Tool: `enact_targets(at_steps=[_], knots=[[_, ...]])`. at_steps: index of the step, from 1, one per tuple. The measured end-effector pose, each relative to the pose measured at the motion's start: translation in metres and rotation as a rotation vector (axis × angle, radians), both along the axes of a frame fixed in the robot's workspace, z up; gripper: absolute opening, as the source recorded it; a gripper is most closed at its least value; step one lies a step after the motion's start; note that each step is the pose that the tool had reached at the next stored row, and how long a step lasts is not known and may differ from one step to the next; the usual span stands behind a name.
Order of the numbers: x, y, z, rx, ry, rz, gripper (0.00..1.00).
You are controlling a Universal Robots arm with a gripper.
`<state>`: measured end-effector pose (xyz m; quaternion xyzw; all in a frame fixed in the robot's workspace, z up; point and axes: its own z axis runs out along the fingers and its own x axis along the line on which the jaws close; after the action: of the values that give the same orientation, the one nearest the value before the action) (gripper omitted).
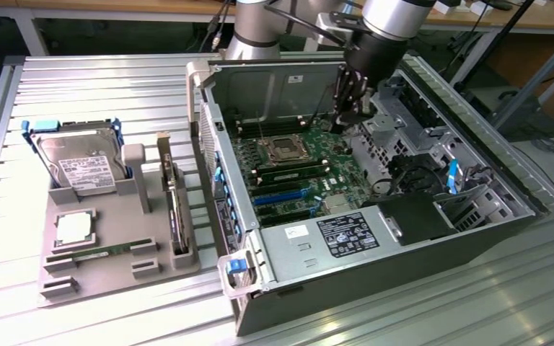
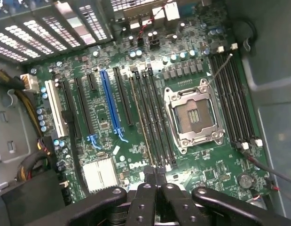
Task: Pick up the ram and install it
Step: 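Press down the ram until it locks into place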
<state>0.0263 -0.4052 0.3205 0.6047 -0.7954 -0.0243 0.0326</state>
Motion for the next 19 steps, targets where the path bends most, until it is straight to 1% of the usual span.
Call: enact_targets(at_steps=[3,4,8,9,11,15,19], knots=[[0.0000,0.0000,0.0000,-0.0001,0.0000,-0.051,0.11],[0.0000,0.0000,0.0000,-0.0001,0.0000,-0.084,0.11],[0.0000,0.0000,0.0000,-0.0001,0.0000,-0.143,0.11],[0.0000,0.0000,0.0000,-0.0001,0.0000,-0.164,0.11],[0.0000,0.0000,0.0000,-0.0001,0.0000,-0.223,0.11],[0.0000,0.0000,-0.0001,-0.0001,0.0001,-0.289,0.11],[0.0000,0.0000,-0.0005,0.0000,0.0001,-0.400,0.11]])
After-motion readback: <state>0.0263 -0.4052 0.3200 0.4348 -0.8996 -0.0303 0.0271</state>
